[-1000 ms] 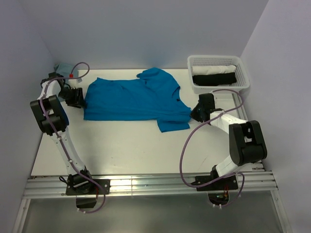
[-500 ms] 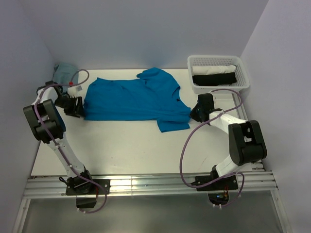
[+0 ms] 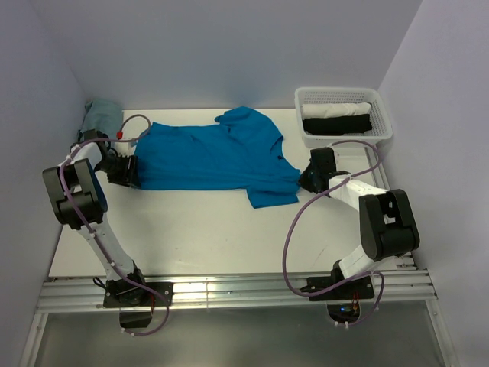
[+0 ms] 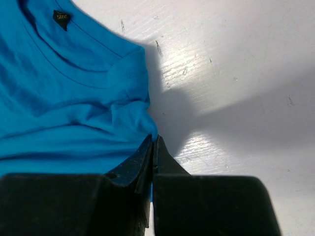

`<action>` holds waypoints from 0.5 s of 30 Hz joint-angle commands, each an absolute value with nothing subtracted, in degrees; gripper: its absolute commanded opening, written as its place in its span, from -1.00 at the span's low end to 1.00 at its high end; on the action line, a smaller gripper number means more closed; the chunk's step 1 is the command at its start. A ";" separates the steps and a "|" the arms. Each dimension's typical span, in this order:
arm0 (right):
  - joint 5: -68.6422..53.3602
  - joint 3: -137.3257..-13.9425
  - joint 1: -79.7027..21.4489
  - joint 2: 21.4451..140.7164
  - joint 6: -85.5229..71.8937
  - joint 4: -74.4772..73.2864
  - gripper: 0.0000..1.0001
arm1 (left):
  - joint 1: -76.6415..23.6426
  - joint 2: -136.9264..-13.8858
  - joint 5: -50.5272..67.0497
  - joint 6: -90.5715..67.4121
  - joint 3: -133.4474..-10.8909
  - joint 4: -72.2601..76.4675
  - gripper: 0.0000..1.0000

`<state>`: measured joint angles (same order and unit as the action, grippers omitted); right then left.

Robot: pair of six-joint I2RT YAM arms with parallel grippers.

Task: Roll the t-shirts
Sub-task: Flatten the tshirt

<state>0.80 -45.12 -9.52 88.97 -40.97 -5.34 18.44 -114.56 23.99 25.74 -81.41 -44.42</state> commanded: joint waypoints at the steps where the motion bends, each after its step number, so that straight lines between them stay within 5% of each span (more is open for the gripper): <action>1: 2.64 -47.55 -10.02 88.77 -40.08 -5.54 -1.00 | 18.37 -112.94 18.65 23.21 -80.16 -39.04 0.10; 15: 3.25 -49.22 -10.90 89.65 -39.99 -7.03 -1.00 | 17.85 -113.82 22.23 24.08 -79.89 -40.78 0.00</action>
